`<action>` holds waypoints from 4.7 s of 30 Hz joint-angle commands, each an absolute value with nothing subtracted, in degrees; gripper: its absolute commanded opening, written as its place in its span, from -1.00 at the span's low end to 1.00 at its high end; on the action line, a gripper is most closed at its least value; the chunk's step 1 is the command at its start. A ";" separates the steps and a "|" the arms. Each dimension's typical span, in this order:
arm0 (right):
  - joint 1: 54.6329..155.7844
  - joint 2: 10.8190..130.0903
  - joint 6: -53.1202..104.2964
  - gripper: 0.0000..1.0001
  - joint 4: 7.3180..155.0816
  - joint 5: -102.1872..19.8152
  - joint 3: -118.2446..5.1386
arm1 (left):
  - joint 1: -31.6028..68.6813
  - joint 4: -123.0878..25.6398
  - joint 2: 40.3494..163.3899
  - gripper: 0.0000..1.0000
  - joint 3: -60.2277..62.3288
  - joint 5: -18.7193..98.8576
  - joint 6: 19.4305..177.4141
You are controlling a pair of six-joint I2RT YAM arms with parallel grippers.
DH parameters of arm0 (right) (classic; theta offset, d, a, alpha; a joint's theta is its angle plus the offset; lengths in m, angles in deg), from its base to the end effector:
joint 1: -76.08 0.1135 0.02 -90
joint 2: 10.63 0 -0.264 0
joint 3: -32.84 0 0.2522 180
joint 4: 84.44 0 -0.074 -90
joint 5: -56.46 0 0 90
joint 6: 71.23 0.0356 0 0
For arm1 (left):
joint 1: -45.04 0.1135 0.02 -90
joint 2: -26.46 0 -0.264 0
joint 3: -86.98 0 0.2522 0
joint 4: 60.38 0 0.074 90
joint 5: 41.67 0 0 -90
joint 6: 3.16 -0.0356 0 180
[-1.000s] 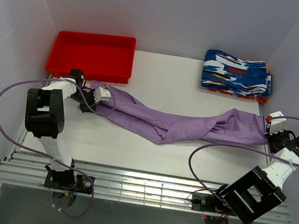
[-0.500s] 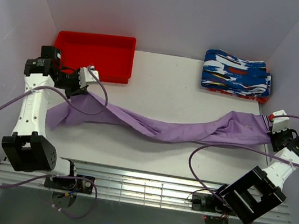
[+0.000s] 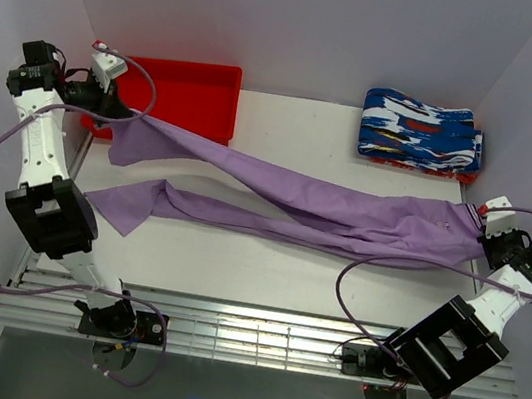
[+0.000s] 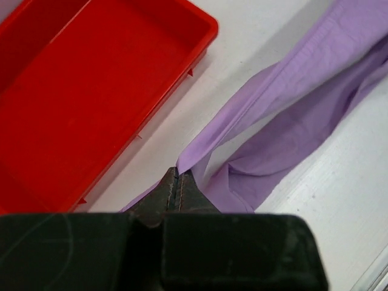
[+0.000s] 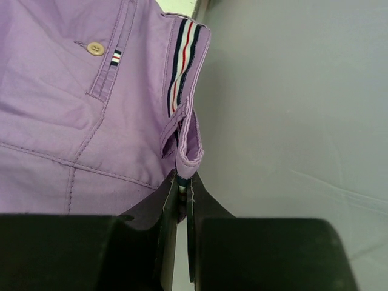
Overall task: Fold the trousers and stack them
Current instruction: Flatten the trousers out
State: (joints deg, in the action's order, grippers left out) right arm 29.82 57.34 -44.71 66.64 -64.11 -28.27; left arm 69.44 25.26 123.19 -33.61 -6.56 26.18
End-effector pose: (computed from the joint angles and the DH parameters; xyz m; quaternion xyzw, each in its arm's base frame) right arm 0.1903 -0.1726 0.2669 -0.2473 0.8310 -0.2245 0.4449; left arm 0.3091 0.1083 0.3945 0.3746 0.7830 -0.1832 0.4616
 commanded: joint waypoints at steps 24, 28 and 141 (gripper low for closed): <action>29.94 57.84 -53.65 -0.85 55.26 -65.72 -28.11 | 70.26 32.67 116.31 0.25 -2.09 20.72 7.84; 30.11 58.28 -52.86 -0.85 54.90 -65.36 -28.64 | 70.35 24.06 109.61 0.27 10.60 24.68 9.05; 26.78 74.45 -58.13 -0.84 17.37 -76.26 -60.55 | 97.69 7.19 109.34 0.24 31.19 26.62 -37.60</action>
